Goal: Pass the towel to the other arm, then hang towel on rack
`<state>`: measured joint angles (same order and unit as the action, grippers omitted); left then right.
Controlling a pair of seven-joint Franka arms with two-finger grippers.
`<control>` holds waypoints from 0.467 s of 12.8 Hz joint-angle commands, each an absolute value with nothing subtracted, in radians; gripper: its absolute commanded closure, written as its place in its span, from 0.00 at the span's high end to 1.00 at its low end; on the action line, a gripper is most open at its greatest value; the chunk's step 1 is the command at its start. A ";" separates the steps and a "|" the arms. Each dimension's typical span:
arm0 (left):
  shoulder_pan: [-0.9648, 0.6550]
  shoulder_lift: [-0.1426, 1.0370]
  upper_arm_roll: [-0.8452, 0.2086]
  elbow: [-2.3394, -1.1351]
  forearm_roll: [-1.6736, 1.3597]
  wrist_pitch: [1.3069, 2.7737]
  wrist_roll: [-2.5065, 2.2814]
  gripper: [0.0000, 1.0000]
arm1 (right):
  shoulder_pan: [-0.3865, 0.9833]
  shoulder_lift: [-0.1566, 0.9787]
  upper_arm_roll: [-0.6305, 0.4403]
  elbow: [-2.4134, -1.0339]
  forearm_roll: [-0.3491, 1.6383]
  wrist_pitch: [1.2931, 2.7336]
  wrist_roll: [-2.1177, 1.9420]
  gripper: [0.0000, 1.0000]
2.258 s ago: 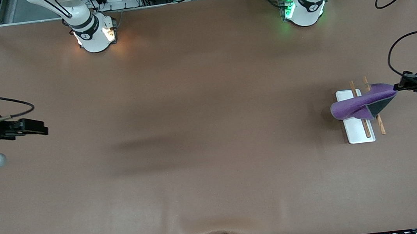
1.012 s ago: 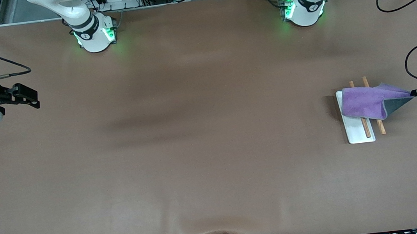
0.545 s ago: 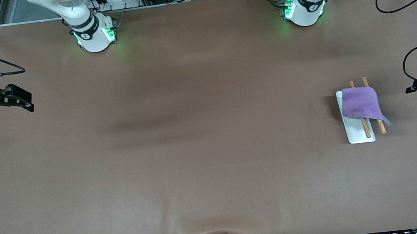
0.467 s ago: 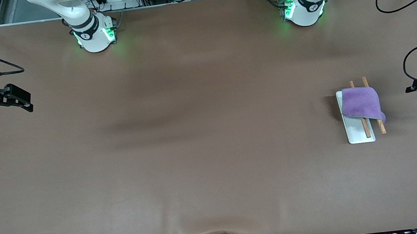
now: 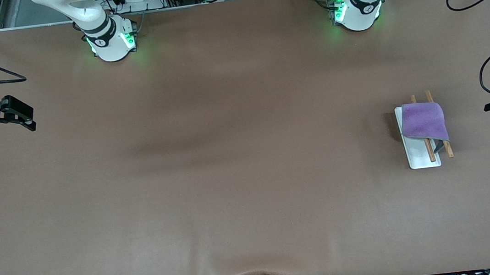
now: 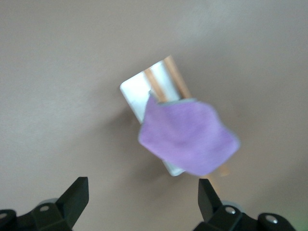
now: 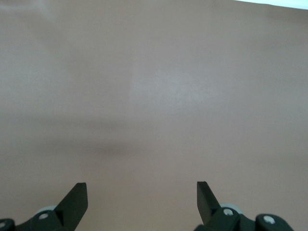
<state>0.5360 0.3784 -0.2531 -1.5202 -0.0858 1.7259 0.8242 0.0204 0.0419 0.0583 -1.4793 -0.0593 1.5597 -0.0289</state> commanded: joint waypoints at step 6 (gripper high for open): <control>0.541 0.219 -0.517 -1.545 -0.066 1.668 0.191 1.00 | 0.009 0.058 0.061 -1.436 -0.074 1.519 -0.043 1.00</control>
